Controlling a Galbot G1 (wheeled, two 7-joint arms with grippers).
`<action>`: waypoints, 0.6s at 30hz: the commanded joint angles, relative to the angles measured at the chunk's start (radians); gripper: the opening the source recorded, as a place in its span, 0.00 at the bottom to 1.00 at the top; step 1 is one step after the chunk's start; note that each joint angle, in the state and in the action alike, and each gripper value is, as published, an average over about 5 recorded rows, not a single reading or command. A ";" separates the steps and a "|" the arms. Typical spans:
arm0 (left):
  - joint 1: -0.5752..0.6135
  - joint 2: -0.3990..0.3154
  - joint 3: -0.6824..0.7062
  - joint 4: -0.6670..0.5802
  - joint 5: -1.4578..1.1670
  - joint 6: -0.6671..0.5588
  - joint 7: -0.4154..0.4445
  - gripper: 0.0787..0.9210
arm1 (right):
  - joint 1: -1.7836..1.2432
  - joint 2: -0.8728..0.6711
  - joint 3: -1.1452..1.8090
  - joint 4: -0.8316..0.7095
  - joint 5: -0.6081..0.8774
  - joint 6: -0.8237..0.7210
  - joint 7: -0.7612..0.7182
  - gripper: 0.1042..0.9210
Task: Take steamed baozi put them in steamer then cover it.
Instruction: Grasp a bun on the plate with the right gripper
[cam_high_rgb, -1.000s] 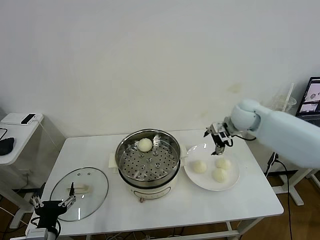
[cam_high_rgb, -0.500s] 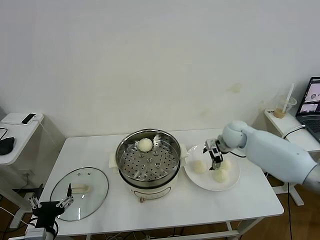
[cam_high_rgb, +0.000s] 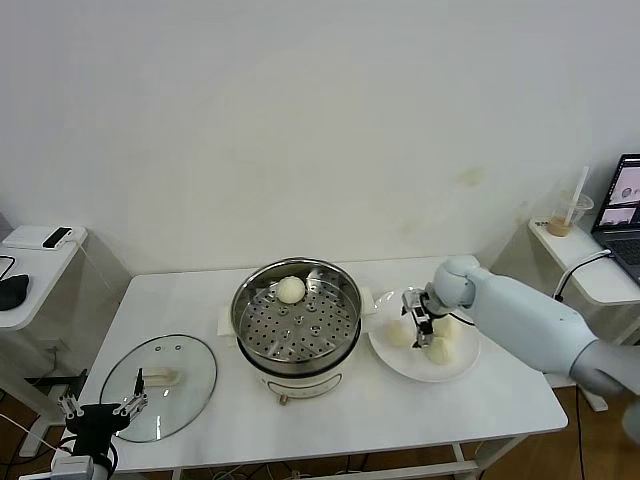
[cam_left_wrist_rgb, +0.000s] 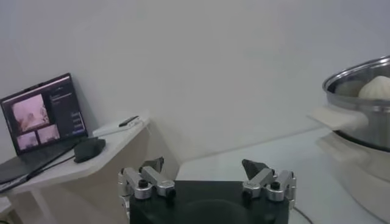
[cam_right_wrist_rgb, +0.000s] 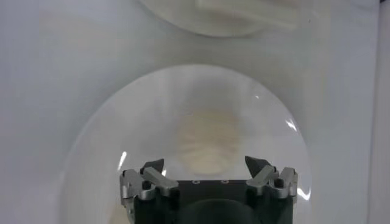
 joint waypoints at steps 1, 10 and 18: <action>0.000 0.001 0.000 0.001 0.000 -0.001 0.000 0.88 | -0.025 0.057 0.021 -0.079 -0.024 0.010 0.012 0.88; -0.003 -0.001 0.001 0.004 0.000 0.000 0.000 0.88 | -0.018 0.078 0.018 -0.087 -0.017 0.003 0.005 0.88; -0.002 -0.002 -0.001 0.000 0.000 0.000 -0.001 0.88 | -0.014 0.084 0.015 -0.088 -0.015 -0.011 -0.008 0.76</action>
